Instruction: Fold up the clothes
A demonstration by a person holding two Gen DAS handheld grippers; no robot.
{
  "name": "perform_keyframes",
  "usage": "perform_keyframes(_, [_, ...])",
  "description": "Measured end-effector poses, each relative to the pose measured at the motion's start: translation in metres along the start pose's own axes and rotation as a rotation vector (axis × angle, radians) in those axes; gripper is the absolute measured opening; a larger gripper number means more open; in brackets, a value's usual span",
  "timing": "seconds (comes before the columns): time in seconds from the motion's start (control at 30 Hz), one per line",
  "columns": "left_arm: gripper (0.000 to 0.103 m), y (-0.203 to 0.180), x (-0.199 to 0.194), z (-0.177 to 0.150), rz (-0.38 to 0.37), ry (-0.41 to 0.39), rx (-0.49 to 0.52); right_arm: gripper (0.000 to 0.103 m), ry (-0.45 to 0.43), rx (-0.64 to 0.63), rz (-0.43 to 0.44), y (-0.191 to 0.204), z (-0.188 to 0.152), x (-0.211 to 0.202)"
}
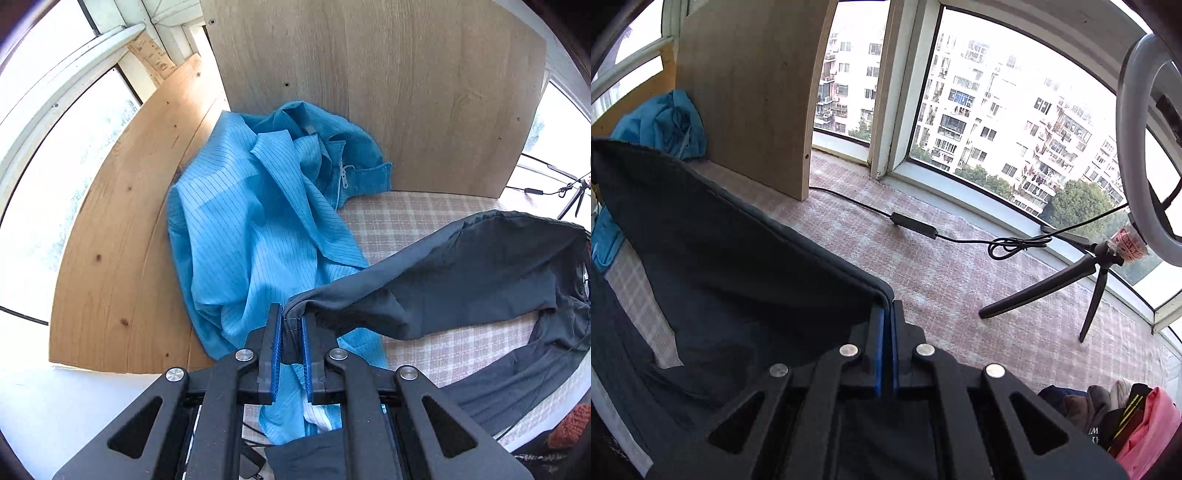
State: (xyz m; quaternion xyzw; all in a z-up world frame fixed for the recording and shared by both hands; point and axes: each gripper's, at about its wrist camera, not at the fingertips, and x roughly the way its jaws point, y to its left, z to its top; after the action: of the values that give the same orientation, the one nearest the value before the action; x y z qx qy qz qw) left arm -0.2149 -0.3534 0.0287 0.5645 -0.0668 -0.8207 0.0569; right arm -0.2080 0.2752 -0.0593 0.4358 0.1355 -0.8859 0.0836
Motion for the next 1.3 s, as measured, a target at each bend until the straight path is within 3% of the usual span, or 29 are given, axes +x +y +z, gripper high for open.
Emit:
perform_keyframes(0.1, [0.009,0.004,0.002,0.020,0.023,0.000,0.000,0.003,-0.023,-0.010,-0.067,-0.014,0.010,0.003])
perform_keyframes(0.2, [0.011,-0.008,0.038,0.047,0.024,0.029,0.002,0.003,0.008,-0.018,-0.089,-0.022,0.016,0.040])
perform_keyframes(0.3, [0.022,-0.033,0.088,0.069,0.097,0.084,0.050,0.005,0.134,-0.086,-0.168,-0.020,0.011,0.101])
perform_keyframes(0.37, [0.028,-0.046,0.111,0.078,0.123,0.112,0.072,0.013,0.236,-0.087,-0.169,-0.023,0.008,0.133])
perform_keyframes(0.43, [0.030,-0.053,0.123,0.085,0.092,0.126,0.070,0.022,0.281,-0.057,-0.152,-0.025,0.005,0.145])
perform_keyframes(0.53, [0.038,-0.056,0.121,0.088,0.096,0.113,0.086,0.041,0.247,-0.050,-0.165,-0.024,0.008,0.134])
perform_keyframes(0.6, [0.039,-0.055,0.112,0.083,0.100,0.097,0.107,0.043,0.215,-0.047,-0.146,-0.019,0.009,0.113])
perform_keyframes(0.73, [0.046,-0.051,0.099,0.049,0.064,0.098,0.111,0.043,0.167,-0.043,0.048,0.016,0.003,0.064])
perform_keyframes(0.8, [0.046,-0.051,0.101,0.025,0.038,0.113,0.102,0.043,0.148,-0.038,0.188,0.050,-0.007,0.046])
perform_keyframes(0.9, [0.046,-0.056,0.096,-0.017,0.007,0.122,0.091,0.043,0.168,-0.082,0.313,0.112,-0.030,0.030])
perform_keyframes(1.0, [0.046,-0.054,0.078,-0.070,-0.016,0.124,0.084,0.043,0.177,-0.075,0.321,0.120,-0.047,0.007])
perform_keyframes(1.13, [0.046,-0.028,0.045,-0.137,0.008,0.127,0.015,0.043,0.188,-0.062,0.329,0.130,-0.070,-0.022])
perform_keyframes(1.3, [0.046,-0.005,0.028,-0.216,-0.013,0.153,-0.074,0.043,0.160,0.033,0.224,0.081,-0.091,-0.073])
